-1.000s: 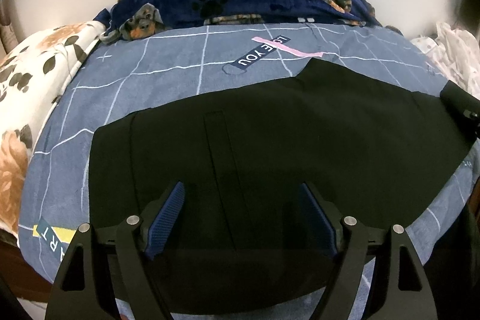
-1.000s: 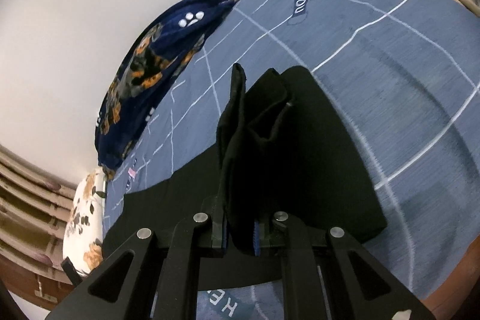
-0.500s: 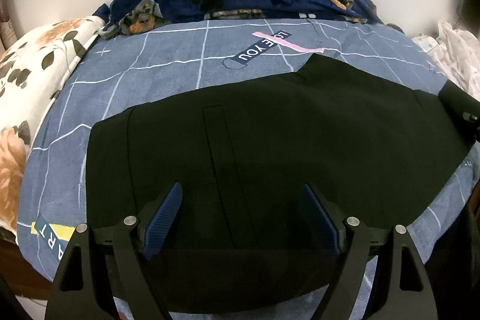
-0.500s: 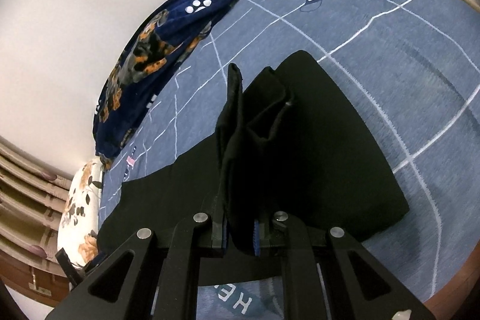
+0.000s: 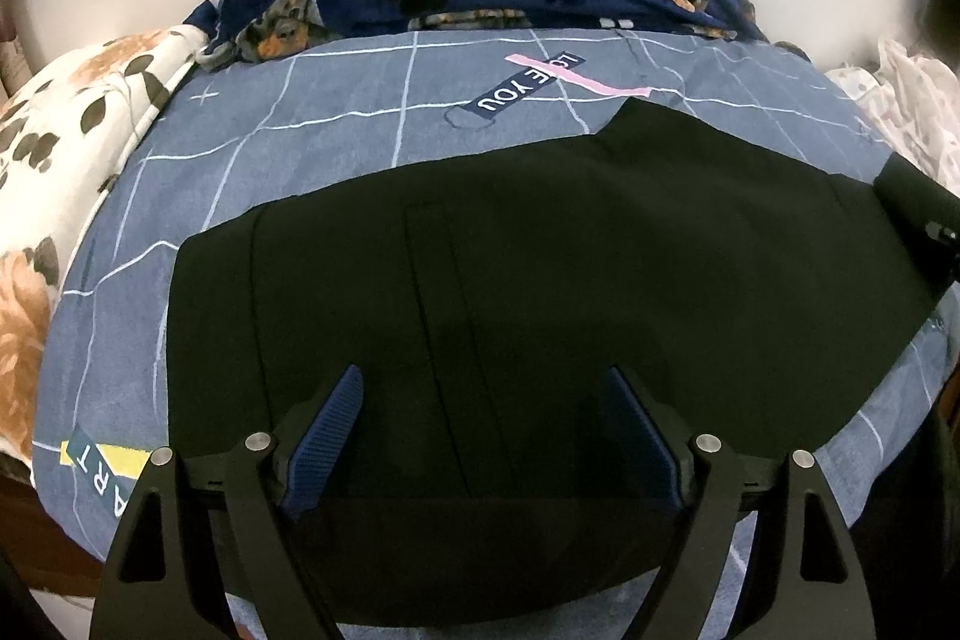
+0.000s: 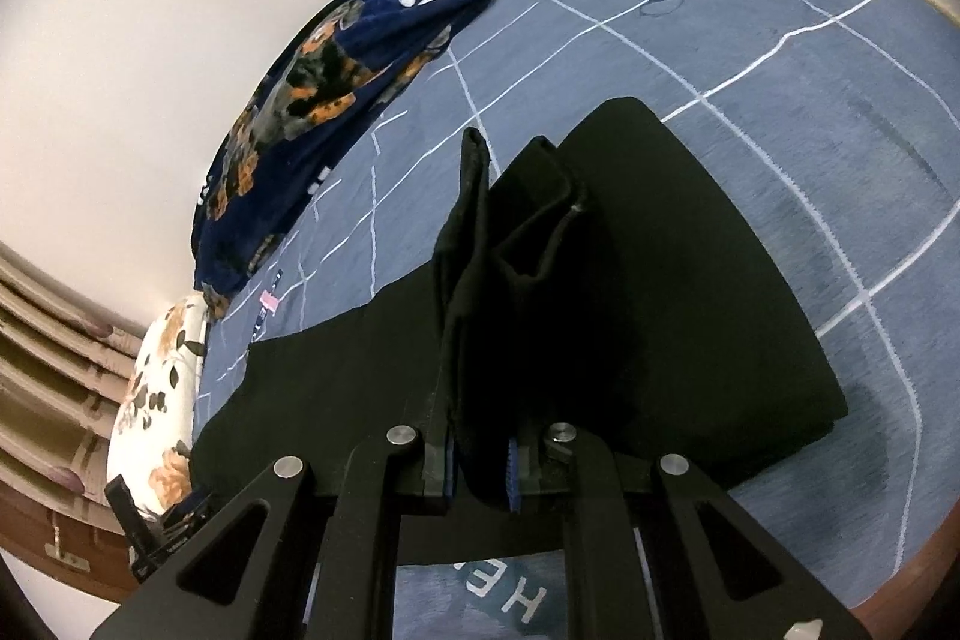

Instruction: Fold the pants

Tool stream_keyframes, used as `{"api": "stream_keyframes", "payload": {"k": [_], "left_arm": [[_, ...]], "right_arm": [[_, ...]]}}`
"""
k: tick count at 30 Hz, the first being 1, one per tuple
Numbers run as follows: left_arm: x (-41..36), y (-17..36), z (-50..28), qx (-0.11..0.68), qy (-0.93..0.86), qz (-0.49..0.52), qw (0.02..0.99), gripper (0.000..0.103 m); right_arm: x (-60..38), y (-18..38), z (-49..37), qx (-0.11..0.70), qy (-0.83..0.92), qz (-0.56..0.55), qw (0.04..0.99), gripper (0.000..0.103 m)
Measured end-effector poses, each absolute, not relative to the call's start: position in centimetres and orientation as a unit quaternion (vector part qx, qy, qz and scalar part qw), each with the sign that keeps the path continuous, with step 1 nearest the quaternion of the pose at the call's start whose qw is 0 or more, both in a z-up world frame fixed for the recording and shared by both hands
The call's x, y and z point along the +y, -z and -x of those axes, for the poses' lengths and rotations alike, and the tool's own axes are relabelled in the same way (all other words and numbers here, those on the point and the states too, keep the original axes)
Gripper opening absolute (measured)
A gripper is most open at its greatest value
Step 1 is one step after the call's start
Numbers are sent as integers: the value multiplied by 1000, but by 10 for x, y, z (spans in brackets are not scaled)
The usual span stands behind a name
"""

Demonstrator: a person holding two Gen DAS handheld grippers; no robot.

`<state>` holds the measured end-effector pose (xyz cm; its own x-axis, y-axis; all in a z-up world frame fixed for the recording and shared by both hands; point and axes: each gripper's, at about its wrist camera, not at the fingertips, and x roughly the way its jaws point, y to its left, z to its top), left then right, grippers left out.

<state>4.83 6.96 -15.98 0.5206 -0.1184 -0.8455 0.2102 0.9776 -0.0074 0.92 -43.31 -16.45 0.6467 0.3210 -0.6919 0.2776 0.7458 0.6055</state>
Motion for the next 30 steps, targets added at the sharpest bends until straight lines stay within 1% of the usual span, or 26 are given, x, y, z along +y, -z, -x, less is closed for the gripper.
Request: {"api": "stream_keyframes", "payload": {"k": [21,30], "left_arm": [[69,164,-51,487,94,-55,866,84],[67,166,-50,488,95,-62,866,87]], "right_arm": [[-406,166,-15,423,-42,-359,831,12],[-393,166,-18,424,-52,-357,831,12]]}}
